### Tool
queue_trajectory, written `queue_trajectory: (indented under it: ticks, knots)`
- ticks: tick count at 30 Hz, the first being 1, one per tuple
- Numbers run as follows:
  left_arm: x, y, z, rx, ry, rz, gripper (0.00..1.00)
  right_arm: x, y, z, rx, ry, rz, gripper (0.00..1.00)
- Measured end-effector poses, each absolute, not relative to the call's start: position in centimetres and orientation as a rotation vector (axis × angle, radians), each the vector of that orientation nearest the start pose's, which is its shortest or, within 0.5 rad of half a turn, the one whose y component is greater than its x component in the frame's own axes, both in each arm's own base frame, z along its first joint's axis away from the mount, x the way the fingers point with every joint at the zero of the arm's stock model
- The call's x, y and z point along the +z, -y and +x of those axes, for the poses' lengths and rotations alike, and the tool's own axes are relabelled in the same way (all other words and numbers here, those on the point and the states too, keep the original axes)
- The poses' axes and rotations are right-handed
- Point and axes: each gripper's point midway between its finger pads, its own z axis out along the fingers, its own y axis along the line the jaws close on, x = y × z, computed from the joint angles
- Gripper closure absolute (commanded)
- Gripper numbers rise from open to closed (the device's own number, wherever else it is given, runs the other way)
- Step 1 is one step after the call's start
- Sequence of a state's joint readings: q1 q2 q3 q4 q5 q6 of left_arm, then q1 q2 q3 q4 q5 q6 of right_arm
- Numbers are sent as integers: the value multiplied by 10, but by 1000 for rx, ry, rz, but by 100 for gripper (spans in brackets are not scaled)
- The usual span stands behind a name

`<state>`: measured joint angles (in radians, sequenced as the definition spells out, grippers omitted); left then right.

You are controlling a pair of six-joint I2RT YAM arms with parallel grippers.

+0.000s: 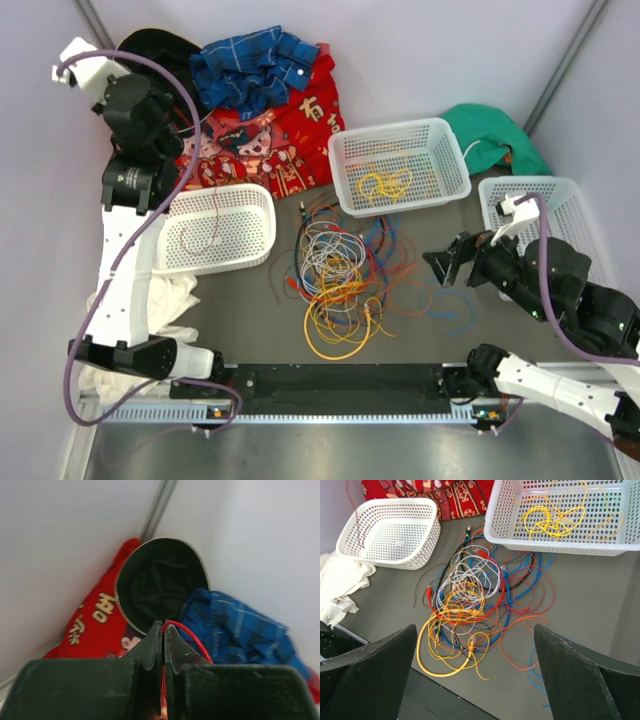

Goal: Untangle the cables

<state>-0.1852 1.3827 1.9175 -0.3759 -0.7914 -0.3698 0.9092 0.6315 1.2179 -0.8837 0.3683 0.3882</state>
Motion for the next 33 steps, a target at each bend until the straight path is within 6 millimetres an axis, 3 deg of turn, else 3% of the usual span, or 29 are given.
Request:
queue_trajectory:
  ticks: [4,7,10,12,13,18,21,23,26,32,33]
  knots:
    - [484,-78,399,160,-1325,-839,100,335,-132,163,539,-1902,-250,1]
    - [455,-87,407,155,-1364,-874,100,326,-135,166,518,-1926,-263,1]
    - [422,-81,409,121,-1412,-883,100,316,-140,170,496,-1953,-280,1]
    - [378,-75,404,109,-1490,-886,100,311,-144,172,483,-1968,-295,1]
    - [372,-74,403,111,-1504,-886,100,309,-146,174,480,-1972,-298,1]
    - [292,-64,388,92,-1643,-917,100,302,-154,177,481,-1988,-320,1]
    - [256,-63,379,107,-1707,-934,100,299,-156,177,483,-1994,-325,1]
    - [242,-63,374,128,-1737,-940,100,300,-156,177,486,-1991,-324,1]
    - [237,-66,372,156,-1743,-944,100,300,-157,177,491,-1993,-319,1]
    - [216,-90,378,285,-1784,-966,100,300,-157,177,501,-1996,-305,1]
    - [211,-94,380,304,-1794,-967,88,300,-158,177,504,-1997,-302,1]
